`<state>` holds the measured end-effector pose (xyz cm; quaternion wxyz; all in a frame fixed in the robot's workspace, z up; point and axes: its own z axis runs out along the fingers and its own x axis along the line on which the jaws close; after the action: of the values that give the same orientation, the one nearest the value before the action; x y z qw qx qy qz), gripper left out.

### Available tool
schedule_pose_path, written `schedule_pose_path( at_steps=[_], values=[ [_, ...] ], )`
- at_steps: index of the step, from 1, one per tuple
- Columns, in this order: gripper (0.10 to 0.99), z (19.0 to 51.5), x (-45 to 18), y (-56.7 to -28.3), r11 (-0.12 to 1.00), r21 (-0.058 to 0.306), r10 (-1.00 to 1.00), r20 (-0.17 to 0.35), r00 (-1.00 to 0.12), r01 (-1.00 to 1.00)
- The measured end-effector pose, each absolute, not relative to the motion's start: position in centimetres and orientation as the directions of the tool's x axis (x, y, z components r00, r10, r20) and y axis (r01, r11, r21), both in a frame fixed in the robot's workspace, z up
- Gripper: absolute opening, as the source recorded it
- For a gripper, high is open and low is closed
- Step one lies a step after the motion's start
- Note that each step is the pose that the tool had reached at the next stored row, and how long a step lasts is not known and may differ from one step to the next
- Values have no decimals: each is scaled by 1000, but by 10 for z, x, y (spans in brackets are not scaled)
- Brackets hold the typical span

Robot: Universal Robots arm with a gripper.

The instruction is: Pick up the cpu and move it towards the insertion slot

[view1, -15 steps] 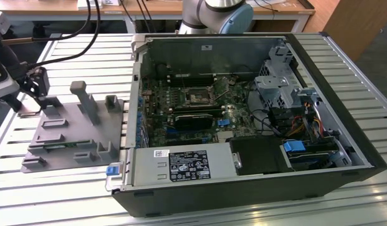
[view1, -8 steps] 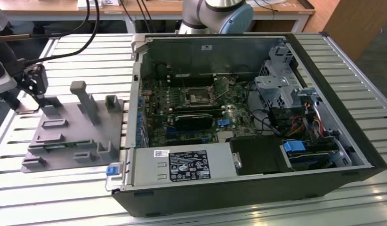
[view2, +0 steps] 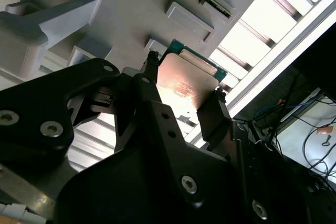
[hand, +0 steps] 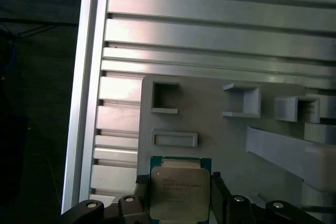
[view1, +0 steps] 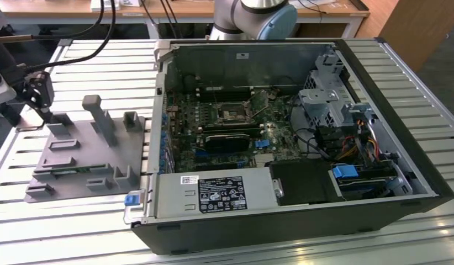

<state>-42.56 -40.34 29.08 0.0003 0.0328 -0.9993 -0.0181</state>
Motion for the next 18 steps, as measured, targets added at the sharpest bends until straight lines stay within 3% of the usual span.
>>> schedule_pose_path(
  at_steps=[18],
  values=[
    [549, 321, -425, -403, 997, 36, -66, 0, -998, -66]
  ],
)
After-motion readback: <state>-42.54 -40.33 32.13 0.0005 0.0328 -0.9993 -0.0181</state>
